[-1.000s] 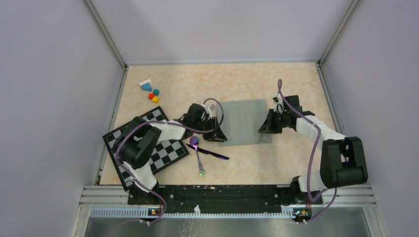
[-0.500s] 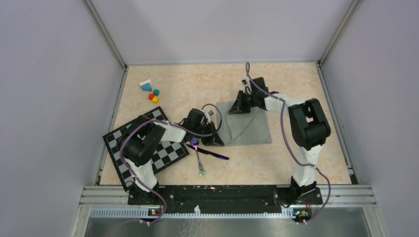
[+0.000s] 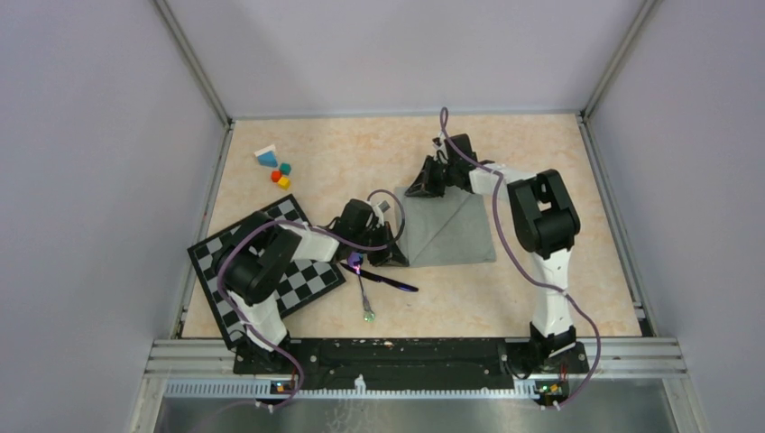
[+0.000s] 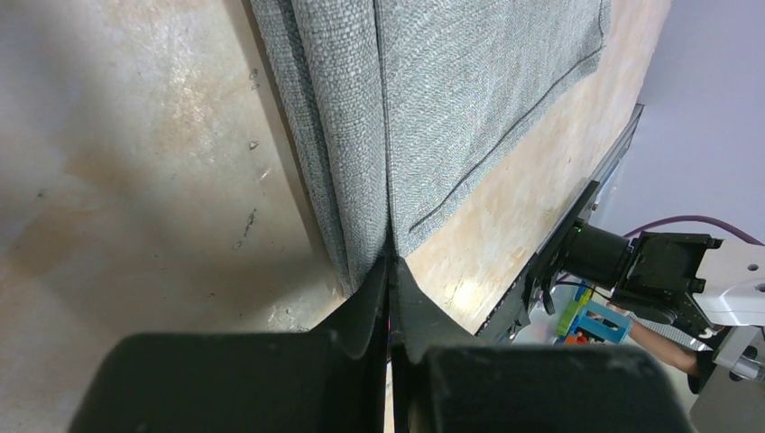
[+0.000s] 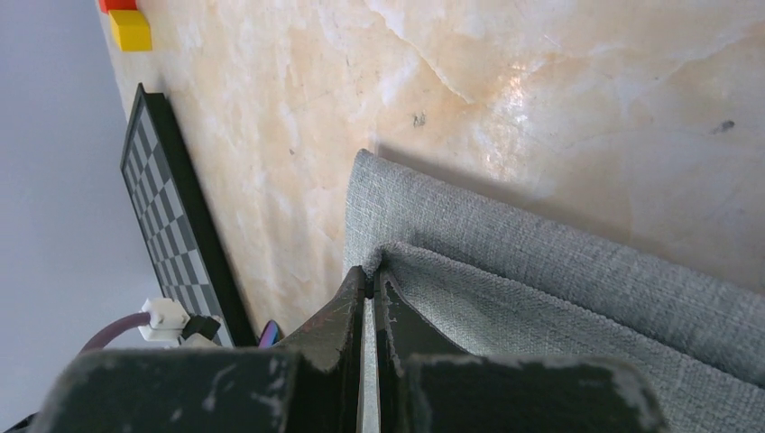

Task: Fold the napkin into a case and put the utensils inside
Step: Fold the top corner of the square-folded napkin at the center of the board.

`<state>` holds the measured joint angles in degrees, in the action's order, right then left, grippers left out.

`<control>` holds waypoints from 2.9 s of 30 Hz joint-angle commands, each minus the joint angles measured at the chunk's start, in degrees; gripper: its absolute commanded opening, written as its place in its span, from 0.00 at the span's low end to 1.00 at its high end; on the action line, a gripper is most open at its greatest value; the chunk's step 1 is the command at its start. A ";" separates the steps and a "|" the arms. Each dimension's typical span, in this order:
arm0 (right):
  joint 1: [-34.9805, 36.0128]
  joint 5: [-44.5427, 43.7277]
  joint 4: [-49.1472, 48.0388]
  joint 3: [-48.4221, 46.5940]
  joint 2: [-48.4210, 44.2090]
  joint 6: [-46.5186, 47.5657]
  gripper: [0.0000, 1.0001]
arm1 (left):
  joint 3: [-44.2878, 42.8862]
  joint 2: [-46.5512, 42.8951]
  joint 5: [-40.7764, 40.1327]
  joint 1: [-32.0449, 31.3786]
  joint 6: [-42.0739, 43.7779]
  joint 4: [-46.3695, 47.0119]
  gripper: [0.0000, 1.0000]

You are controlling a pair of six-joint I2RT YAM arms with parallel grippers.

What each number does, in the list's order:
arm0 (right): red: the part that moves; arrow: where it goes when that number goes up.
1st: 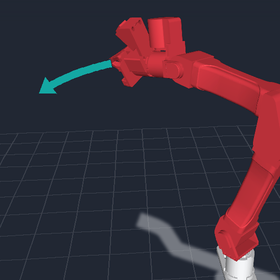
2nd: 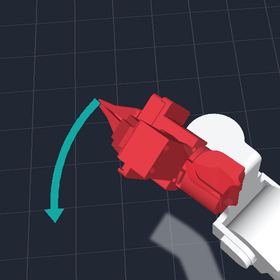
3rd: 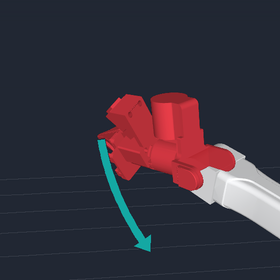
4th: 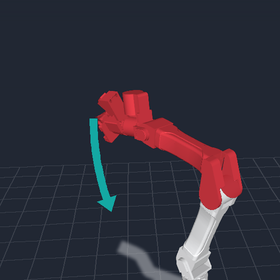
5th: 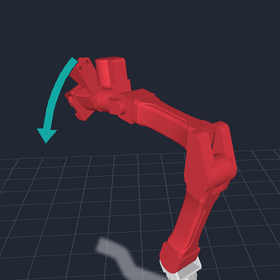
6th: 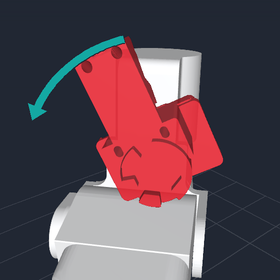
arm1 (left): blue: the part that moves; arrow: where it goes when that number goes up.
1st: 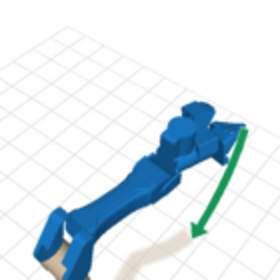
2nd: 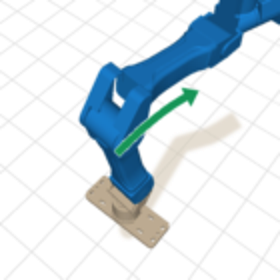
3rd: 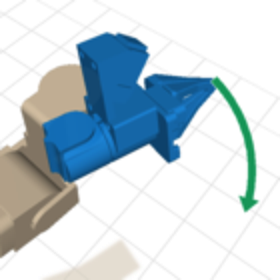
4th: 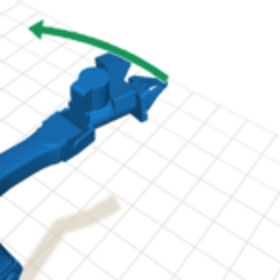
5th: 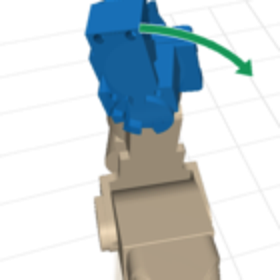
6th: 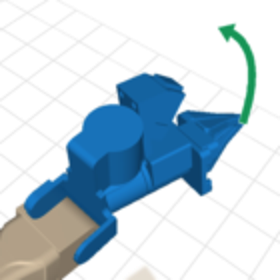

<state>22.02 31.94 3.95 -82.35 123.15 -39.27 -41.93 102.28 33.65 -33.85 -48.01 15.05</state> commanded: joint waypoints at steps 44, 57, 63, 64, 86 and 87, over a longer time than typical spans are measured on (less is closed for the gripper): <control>1.36 1.23 -2.80 -7.50 4.39 -1.52 0.00 | 0.45 -2.80 -4.71 2.05 3.87 -6.72 0.07; 2.06 1.72 -2.30 -9.19 5.95 -1.53 0.00 | -0.74 -3.53 -6.94 1.44 5.85 -9.57 0.07; 2.12 1.67 -1.00 -10.49 6.75 -0.98 0.00 | -1.23 -4.25 -8.39 1.23 6.87 -11.30 0.07; 2.03 1.59 -0.61 -10.66 6.75 -0.79 0.00 | -1.29 -4.40 -8.44 1.23 6.96 -11.39 0.08; -5.10 8.67 4.96 5.07 -12.60 9.21 0.47 | -8.41 -8.20 -0.91 2.47 6.94 -10.09 0.15; -6.33 10.89 1.96 7.31 -12.82 7.47 0.45 | -8.91 -6.84 0.03 2.49 6.29 -8.50 0.13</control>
<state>20.12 36.60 15.49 -82.17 113.21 -28.82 -47.20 91.42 27.35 -31.42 -39.79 -1.98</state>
